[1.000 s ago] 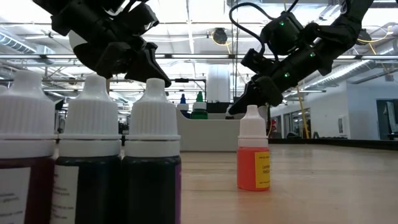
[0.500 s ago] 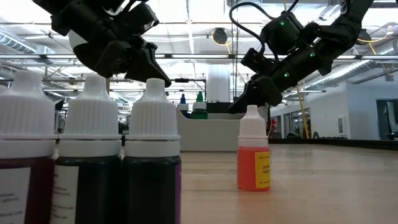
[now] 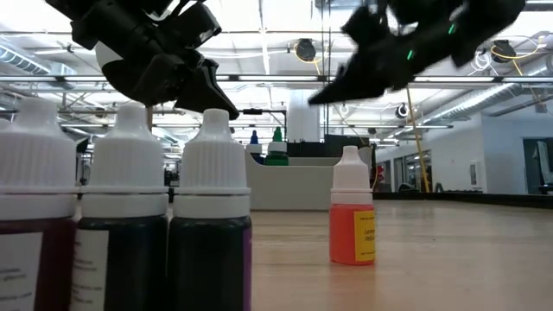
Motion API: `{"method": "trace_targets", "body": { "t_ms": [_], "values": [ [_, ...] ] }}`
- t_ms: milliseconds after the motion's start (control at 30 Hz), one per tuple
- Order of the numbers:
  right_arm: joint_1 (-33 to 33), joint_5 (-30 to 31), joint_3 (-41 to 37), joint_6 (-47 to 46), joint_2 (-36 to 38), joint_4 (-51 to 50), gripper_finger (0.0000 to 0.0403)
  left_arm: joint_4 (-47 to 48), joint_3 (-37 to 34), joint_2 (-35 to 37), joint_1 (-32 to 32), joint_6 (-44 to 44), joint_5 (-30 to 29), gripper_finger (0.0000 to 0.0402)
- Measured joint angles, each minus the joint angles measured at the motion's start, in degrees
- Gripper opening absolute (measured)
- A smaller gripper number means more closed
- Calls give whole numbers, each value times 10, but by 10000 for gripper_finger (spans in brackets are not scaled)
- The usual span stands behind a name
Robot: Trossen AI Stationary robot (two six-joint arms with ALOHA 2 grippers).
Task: Pick & Place food coloring
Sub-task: Put the right small yellow food coloring bottle into the gray bin
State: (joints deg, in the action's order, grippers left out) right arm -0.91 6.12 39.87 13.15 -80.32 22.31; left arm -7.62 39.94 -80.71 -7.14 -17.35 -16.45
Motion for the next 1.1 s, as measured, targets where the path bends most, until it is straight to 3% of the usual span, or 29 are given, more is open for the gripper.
{"method": "trace_targets", "body": {
  "t_ms": [200, 333, 500, 700, 900, 1100],
  "values": [
    [-152, 76, 83, -30, 0, -157, 94, -1, 0, 0, 0, 30, 0, 24],
    [-243, 104, 129, -67, -58, -188, 94, 2, 0, 0, 0, 72, -1, 24],
    [-306, 102, 214, -97, -176, -203, 97, 4, 0, 0, 0, 135, -1, 24],
    [-326, 101, 311, -67, -285, -271, 116, 27, 0, 0, -12, 180, 14, 24],
    [-304, 96, 326, -67, -303, -272, 156, 48, 0, 0, -33, 188, 14, 24],
    [-295, -2, 326, -77, -303, -268, 175, 60, 0, 0, -52, 188, 14, 24]
  ]
}}
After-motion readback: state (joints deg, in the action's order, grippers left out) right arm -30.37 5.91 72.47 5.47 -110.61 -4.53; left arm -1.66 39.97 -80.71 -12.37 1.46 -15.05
